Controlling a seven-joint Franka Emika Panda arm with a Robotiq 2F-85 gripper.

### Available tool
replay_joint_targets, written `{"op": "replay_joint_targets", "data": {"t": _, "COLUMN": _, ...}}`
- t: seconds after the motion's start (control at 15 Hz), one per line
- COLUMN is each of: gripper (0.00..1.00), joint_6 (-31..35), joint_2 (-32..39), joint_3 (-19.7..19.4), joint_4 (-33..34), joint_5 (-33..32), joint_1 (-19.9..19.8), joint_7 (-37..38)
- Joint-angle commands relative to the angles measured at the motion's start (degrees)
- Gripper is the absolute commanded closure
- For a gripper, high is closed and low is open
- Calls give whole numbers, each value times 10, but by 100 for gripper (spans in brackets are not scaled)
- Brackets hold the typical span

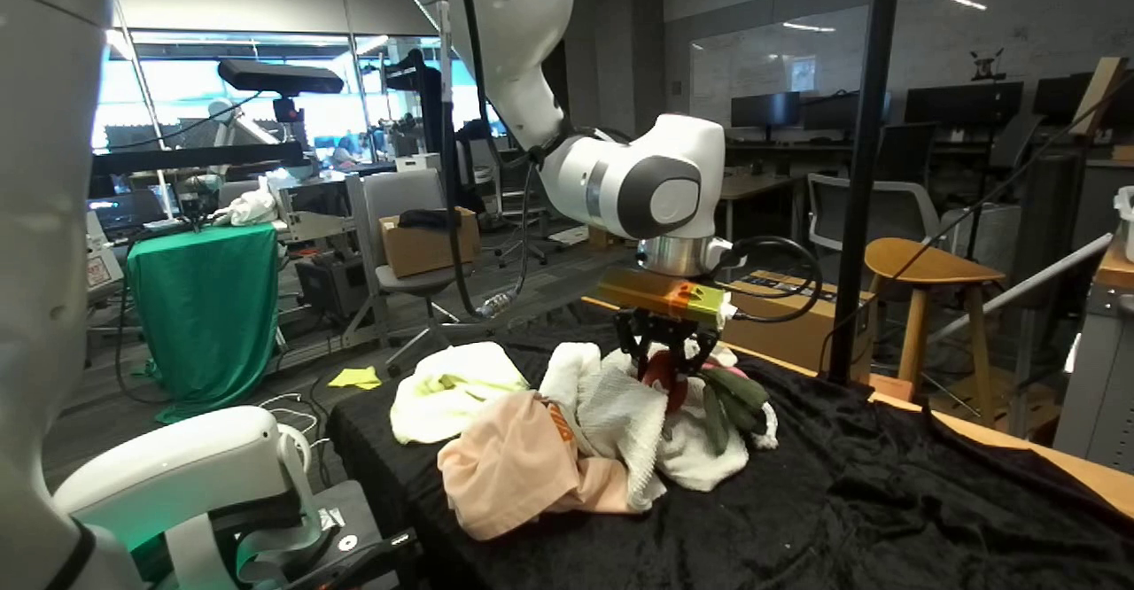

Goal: Pile the things on the table on the rope

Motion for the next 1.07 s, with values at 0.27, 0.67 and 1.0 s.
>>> {"op": "replay_joint_targets", "data": {"t": 0.27, "gripper": 0, "joint_6": -11, "joint_2": -20, "joint_3": -2, "joint_4": 15, "joint_5": -12, "joint_1": 2, "joint_7": 10}}
{"op": "replay_joint_targets", "data": {"t": 0.67, "gripper": 0, "joint_6": -8, "joint_2": -45, "joint_3": -4, "joint_4": 17, "joint_5": -29, "joint_1": 12, "joint_7": 22}}
{"op": "replay_joint_targets", "data": {"t": 1.0, "gripper": 0, "joint_6": -2, "joint_2": -67, "joint_3": 0, "joint_4": 13, "joint_5": -58, "joint_1": 34, "joint_7": 44}}
